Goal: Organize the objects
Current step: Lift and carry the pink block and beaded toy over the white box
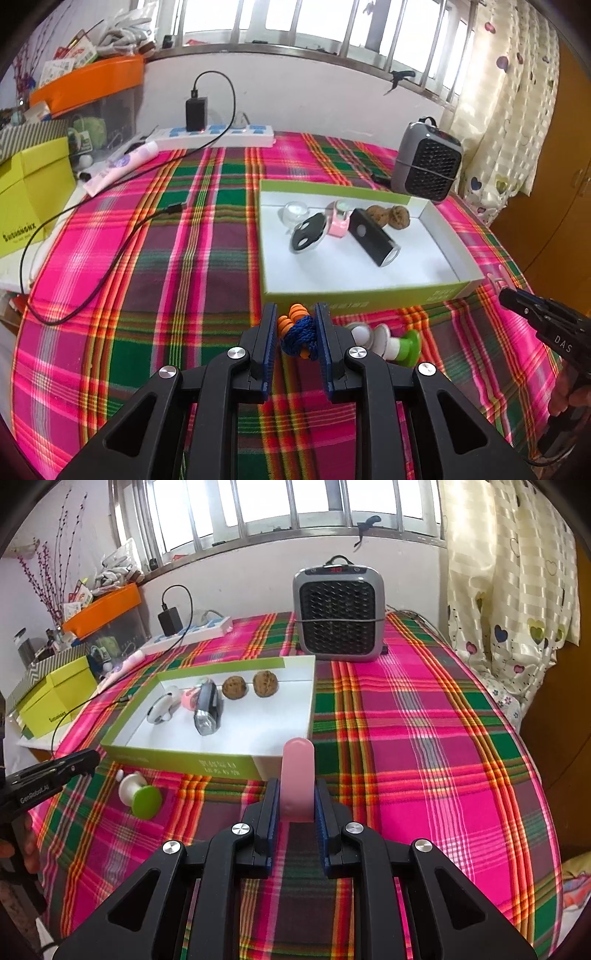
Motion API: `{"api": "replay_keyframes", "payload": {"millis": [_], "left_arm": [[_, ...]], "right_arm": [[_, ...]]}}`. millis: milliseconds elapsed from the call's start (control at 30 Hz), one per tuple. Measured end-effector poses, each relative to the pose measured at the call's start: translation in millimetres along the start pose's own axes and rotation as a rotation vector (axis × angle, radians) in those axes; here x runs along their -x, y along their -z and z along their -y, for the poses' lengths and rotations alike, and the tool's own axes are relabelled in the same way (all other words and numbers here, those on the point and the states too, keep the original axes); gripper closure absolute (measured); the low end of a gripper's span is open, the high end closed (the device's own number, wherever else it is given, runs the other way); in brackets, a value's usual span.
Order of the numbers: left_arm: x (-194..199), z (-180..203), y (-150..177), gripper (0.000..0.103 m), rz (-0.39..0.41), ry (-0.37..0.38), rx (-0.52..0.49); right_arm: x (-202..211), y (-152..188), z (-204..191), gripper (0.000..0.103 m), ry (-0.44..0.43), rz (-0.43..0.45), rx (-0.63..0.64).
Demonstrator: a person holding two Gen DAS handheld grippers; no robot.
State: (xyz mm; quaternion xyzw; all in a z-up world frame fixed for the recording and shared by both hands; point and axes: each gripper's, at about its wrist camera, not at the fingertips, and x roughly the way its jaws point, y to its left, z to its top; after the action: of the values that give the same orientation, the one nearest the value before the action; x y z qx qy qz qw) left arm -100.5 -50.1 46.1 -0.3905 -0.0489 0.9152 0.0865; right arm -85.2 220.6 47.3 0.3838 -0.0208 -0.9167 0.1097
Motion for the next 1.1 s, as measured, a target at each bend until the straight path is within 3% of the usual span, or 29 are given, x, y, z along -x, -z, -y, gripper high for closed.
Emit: {"api": "replay_keyframes", "payload": {"millis": [400, 1100], "left_arm": [[-10.6, 24.3, -22.8, 0.085, 0.012, 0.031, -0.072], [-59.9, 45.3, -55.4, 0.085, -0.032, 0.058, -0.131]], "right_arm": [[-9.8, -24.5, -14.4, 0.085, -0.05, 0.002, 0.042], [-64.4, -57.9, -24.9, 0.085, -0.09, -0.077, 0.097]]}}
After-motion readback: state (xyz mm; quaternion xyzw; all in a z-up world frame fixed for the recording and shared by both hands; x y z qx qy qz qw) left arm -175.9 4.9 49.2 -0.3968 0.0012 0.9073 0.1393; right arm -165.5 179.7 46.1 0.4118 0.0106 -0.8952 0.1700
